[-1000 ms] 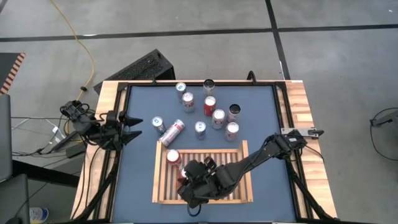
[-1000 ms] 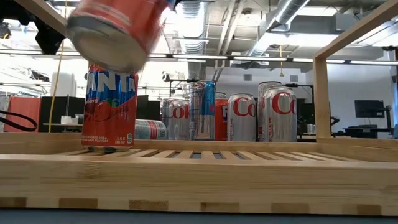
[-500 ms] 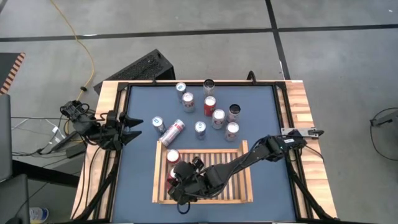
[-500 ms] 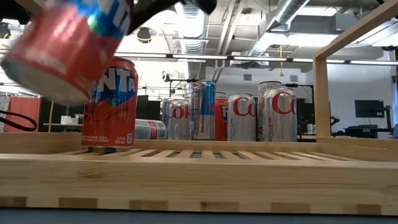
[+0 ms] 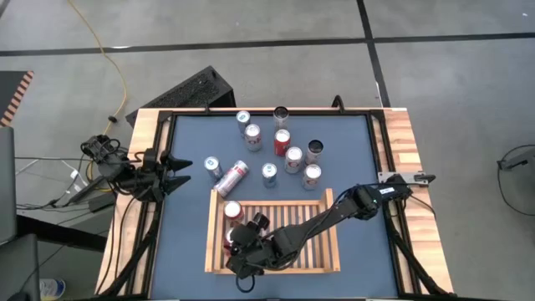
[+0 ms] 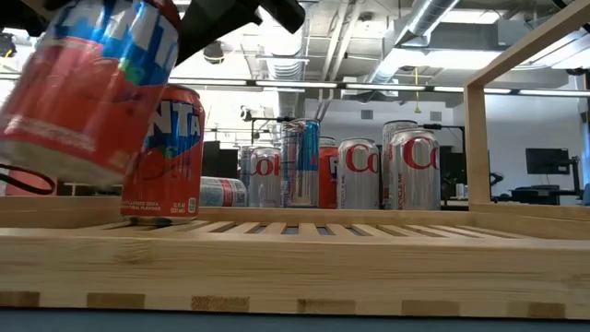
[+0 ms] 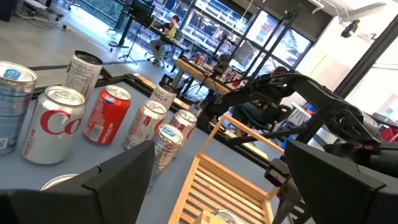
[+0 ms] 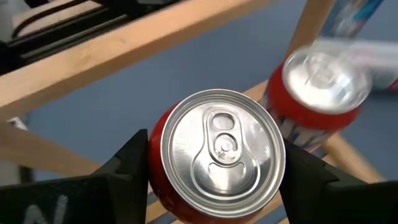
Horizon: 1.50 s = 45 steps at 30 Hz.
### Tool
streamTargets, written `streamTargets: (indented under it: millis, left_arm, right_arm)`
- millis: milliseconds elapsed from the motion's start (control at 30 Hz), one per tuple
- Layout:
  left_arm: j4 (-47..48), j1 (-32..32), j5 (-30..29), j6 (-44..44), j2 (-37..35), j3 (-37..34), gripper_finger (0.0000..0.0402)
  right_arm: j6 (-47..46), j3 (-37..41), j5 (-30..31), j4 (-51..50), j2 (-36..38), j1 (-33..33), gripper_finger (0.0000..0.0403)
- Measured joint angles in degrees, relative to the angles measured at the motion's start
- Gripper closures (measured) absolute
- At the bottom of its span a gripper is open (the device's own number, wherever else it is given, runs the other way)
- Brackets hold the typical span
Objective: Place canned beverage on shelf
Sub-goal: Put the left red soda can on the shelf aligned with the other red soda can
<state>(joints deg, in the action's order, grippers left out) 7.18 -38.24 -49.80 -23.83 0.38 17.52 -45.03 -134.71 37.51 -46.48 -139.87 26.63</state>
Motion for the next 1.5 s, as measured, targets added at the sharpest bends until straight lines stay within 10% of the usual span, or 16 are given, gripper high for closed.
streamTargets:
  millis: [1500]
  left_arm:
    - [1.15,0.01,-0.39,0.01,-0.02,0.0,0.0053]
  right_arm:
    - [10.88,0.13,-0.67,1.34,-2.27,-1.53,0.0165]
